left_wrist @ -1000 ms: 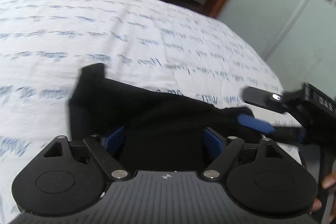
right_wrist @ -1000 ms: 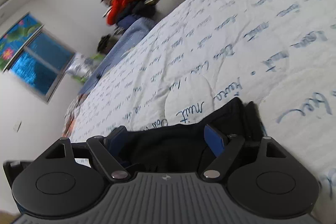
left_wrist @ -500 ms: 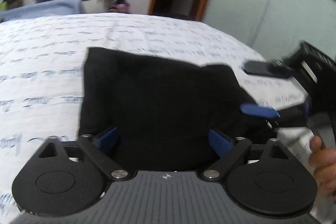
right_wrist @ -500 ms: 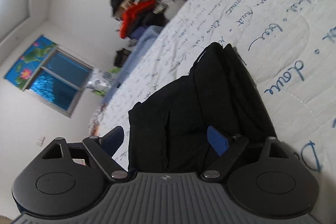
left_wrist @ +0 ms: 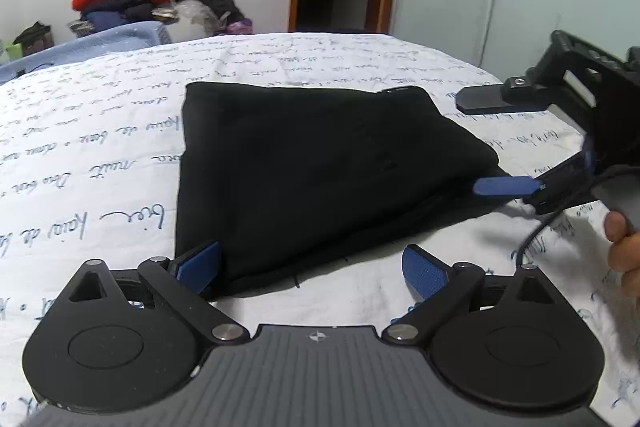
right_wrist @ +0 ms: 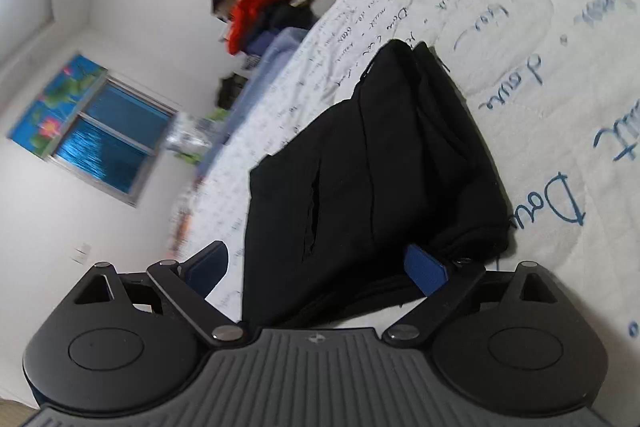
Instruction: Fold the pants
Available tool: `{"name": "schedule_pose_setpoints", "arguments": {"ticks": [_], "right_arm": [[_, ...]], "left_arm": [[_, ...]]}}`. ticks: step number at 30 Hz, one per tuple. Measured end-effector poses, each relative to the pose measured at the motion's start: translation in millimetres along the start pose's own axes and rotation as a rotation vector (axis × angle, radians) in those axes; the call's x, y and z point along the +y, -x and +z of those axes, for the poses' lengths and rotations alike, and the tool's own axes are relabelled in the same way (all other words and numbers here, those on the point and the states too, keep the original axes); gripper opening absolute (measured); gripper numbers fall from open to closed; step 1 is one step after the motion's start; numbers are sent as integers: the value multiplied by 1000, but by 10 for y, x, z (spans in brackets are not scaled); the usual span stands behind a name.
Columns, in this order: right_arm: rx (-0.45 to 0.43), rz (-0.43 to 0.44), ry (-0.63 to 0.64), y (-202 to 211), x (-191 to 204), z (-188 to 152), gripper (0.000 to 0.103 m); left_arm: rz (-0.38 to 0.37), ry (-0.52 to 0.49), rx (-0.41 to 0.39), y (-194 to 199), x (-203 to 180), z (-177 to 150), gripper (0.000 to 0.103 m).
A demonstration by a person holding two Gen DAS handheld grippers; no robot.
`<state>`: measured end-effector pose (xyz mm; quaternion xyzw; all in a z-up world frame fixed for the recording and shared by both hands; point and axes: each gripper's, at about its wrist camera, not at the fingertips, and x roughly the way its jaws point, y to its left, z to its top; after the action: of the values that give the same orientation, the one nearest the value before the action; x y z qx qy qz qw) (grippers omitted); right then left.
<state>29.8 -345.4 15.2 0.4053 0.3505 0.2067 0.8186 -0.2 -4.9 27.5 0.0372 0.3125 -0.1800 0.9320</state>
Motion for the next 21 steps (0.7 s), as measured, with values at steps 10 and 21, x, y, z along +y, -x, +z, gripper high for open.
{"name": "schedule_pose_setpoints", "arguments": {"ticks": [10, 21], "right_arm": [[-39, -66, 305, -116, 620, -87, 99], [-41, -147, 315, -88, 420, -319, 102]], "left_arm": [[34, 40, 49, 81, -59, 18, 98], [33, 68, 86, 44, -71, -50, 98]]}}
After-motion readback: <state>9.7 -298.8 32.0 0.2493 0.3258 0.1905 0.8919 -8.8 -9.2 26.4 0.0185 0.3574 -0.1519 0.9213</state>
